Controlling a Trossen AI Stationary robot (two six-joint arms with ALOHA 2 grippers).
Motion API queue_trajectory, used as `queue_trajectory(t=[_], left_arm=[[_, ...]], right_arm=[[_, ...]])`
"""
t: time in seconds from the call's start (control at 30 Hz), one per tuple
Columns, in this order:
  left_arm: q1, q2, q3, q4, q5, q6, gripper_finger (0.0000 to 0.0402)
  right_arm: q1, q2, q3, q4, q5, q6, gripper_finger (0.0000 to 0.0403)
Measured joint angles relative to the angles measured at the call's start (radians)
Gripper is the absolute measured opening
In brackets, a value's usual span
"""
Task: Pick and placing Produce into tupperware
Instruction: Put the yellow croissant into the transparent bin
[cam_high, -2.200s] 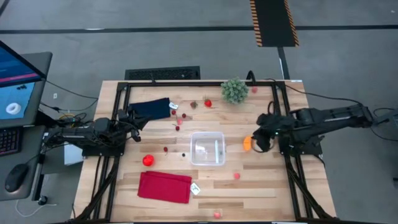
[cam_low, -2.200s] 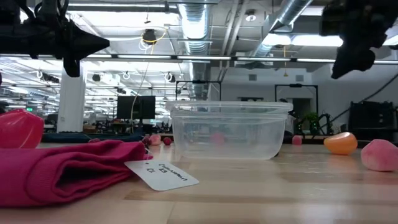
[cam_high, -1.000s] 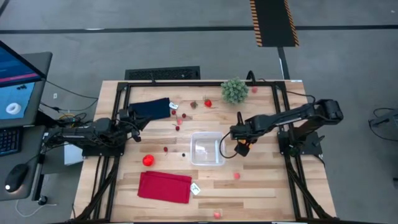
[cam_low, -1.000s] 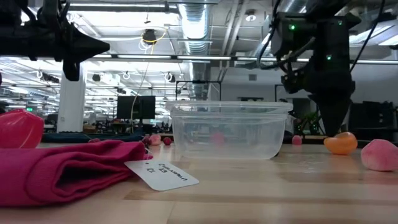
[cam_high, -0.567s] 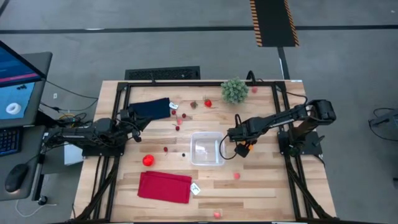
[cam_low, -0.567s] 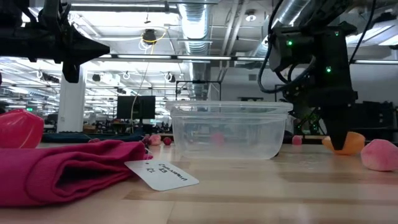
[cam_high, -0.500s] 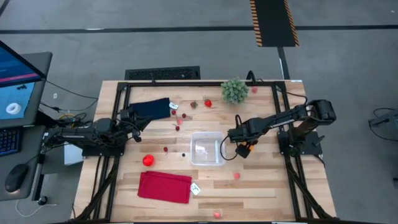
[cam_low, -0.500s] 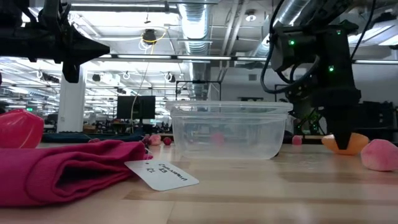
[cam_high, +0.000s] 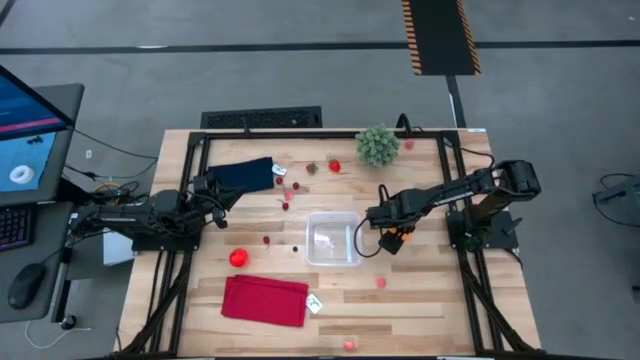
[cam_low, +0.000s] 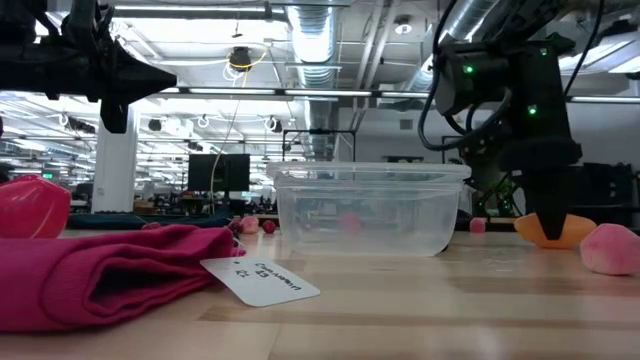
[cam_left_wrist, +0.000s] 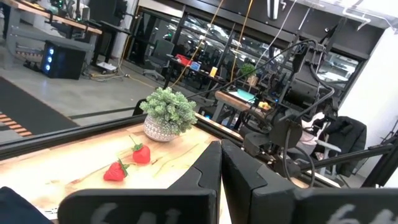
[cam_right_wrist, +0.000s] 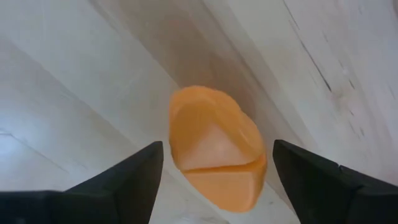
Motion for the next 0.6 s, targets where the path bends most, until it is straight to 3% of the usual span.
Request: queue_trajectory(t=[0.6], left_arm=[[0.0, 0.0, 0.0, -0.005, 0.0, -0.009, 0.0]], right_arm=[[0.001, 0.0, 0.0, 0.006, 0.0, -0.02, 0.0314]])
